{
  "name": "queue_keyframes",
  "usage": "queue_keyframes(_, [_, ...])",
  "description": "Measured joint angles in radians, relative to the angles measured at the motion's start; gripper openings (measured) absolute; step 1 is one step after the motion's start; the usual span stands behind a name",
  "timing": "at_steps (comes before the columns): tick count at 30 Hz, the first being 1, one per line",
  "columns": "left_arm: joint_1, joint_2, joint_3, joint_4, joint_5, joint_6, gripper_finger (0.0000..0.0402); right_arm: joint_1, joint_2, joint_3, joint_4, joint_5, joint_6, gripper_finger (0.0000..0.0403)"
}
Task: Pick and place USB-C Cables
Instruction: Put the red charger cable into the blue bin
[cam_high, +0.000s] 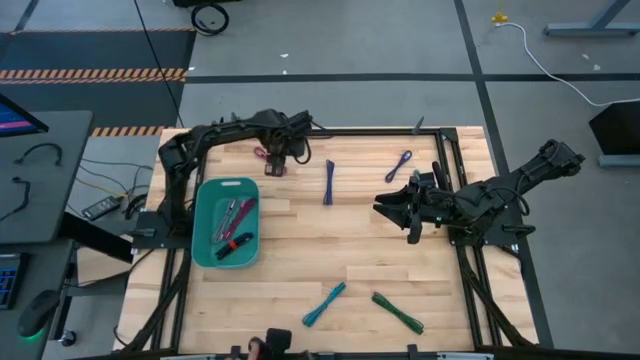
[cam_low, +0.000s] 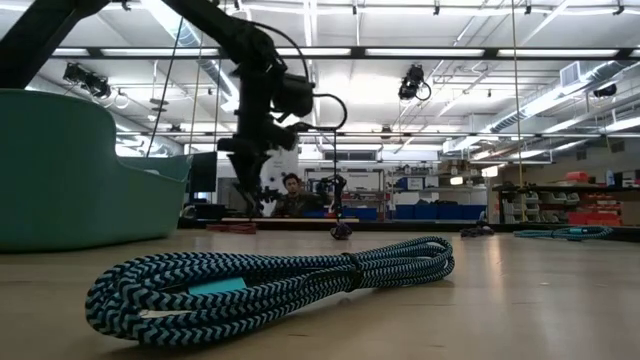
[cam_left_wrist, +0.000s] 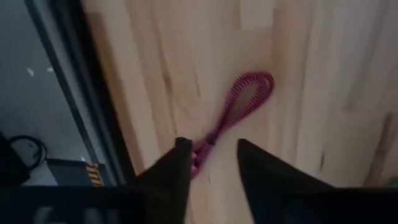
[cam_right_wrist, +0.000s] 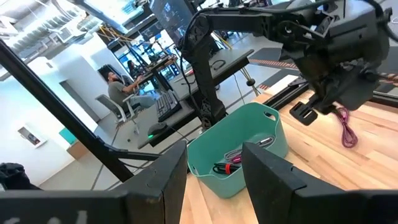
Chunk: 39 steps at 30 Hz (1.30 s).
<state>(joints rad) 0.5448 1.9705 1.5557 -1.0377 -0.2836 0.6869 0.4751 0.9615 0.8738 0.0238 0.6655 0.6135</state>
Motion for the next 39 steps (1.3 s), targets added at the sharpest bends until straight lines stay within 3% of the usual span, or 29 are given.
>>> queue_keyframes(6, [0.004,0.019,-0.079,0.13,0.008,0.08,0.0244,0.0,0.0,0.0,-0.002,-0.001,0.046,0.0158])
queue_keyframes(11, [0.001,0.023,-0.158,0.251,0.008,0.137,0.0253,0.002,0.0,0.0,0.006,0.0,0.07,0.0158])
queue_keyframes(19, [0.001,0.021,-0.237,0.329,0.045,0.163,0.0192,0.002,0.0,0.0,0.013,0.024,0.094,0.0158])
queue_keyframes(23, [0.001,0.017,-0.268,0.34,0.106,0.163,0.0127,0.002,0.0,0.0,0.013,0.026,0.094,0.0158])
queue_keyframes(28, [-0.022,0.014,-0.27,0.323,0.106,0.131,0.0027,0.002,0.0,0.0,0.027,0.026,0.093,0.0158])
queue_keyframes(33, [-0.089,-0.003,-0.153,0.298,0.141,0.019,0.0011,0.0,0.0,0.0,0.027,0.026,0.074,0.0158])
queue_keyframes(39, [-0.182,-0.102,0.078,0.264,0.231,-0.336,0.0006,-0.027,0.0,0.0,0.026,0.026,0.018,0.0158])
